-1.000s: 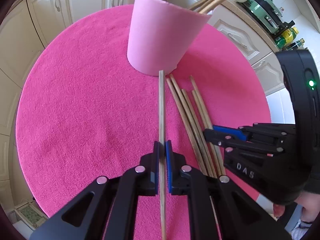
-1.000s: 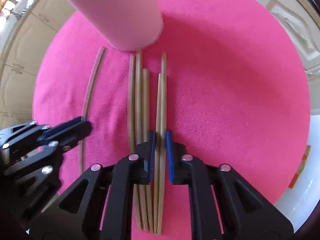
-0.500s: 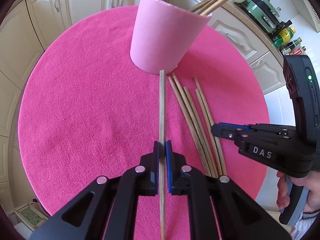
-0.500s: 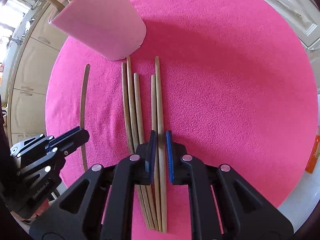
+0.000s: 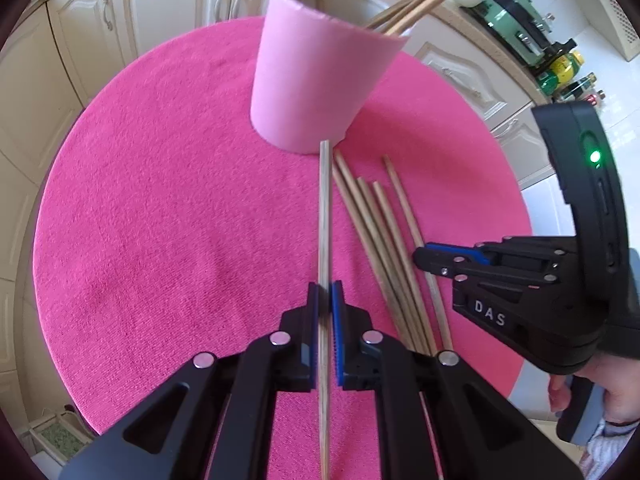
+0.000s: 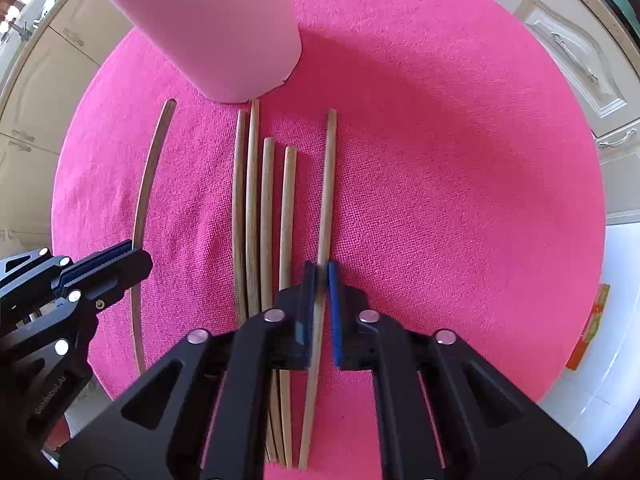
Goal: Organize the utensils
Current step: 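Lift both held chopsticks up and over the pink cup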
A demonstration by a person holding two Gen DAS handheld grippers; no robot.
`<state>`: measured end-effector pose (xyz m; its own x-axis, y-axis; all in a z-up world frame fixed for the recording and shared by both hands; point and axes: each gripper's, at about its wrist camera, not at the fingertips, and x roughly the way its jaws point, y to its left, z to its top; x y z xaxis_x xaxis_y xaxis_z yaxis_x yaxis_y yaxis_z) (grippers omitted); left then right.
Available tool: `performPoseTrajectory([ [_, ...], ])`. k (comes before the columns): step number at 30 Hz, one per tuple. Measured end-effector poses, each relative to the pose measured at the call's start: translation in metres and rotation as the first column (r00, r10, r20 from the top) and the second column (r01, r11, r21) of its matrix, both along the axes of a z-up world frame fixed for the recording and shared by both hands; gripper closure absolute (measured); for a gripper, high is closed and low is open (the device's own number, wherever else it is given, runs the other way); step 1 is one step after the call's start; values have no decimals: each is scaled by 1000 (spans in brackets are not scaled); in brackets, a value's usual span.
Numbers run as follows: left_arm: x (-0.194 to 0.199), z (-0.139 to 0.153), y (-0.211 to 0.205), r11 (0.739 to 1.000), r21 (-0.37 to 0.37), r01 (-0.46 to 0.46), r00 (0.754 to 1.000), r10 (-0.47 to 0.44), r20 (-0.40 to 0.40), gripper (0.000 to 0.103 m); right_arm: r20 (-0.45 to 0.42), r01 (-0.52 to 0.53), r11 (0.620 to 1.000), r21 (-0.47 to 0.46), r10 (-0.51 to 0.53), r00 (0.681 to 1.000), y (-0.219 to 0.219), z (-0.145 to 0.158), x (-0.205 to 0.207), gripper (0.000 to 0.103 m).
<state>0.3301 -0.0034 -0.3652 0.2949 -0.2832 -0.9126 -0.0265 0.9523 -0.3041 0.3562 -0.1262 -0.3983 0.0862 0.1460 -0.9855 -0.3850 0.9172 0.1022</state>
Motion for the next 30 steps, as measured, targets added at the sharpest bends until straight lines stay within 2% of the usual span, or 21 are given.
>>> performPoseTrajectory([
  [8, -19, 25, -5, 996, -72, 56, 988, -45, 145, 97, 75, 64, 977, 201, -80, 994, -36, 39, -14, 97],
  [12, -31, 50, -6, 994, -77, 75, 959, -51, 279, 97, 175, 70, 926, 370, -144, 974, -70, 86, -14, 97],
  [13, -34, 62, -6, 993, -74, 87, 935, -56, 350, 97, 210, 65, 912, 405, -162, 964, -73, 98, -14, 97],
  [16, -39, 86, -2, 994, -68, 90, 888, -49, 457, 98, 296, 37, 882, 470, -197, 934, -72, 120, -25, 97],
  [20, -33, 117, 6, 997, -60, 56, 819, -11, 574, 98, 416, -24, 849, 528, -234, 879, -86, 161, -33, 97],
  [22, -29, 129, 12, 997, -69, 33, 787, 16, 616, 98, 463, -47, 845, 532, -244, 852, -86, 170, -29, 97],
  [27, -15, 156, 22, 996, -77, -32, 688, 78, 721, 98, 586, -119, 851, 512, -244, 773, -82, 209, -17, 97],
  [30, 0, 169, 25, 995, -84, -61, 645, 103, 757, 98, 649, -148, 866, 478, -235, 724, -78, 229, -13, 97],
])
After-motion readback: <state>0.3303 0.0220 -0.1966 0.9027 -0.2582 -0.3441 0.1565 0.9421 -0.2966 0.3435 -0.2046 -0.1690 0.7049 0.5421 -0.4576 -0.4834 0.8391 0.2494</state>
